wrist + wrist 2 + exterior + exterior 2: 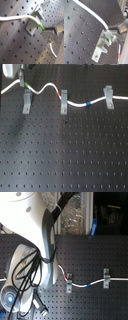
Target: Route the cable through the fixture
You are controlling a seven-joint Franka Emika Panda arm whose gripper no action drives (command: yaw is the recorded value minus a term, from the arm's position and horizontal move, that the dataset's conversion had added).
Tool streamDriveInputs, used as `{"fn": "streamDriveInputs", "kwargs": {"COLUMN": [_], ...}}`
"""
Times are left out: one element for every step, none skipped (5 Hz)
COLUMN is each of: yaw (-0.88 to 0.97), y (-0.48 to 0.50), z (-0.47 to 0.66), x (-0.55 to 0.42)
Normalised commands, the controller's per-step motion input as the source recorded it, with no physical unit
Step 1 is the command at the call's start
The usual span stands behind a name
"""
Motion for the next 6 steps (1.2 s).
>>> {"fn": "streamDriveInputs", "kwargs": {"yaw": [0.0, -0.01, 0.0, 0.09, 0.12, 0.0], "y": [0.184, 0.17, 0.061, -0.014, -0.03, -0.039], "z": [0.09, 0.03, -0.25, -0.52, -0.4, -0.06], "x": [-0.085, -0.04, 0.008, 0.035, 0.157, 0.224]}}
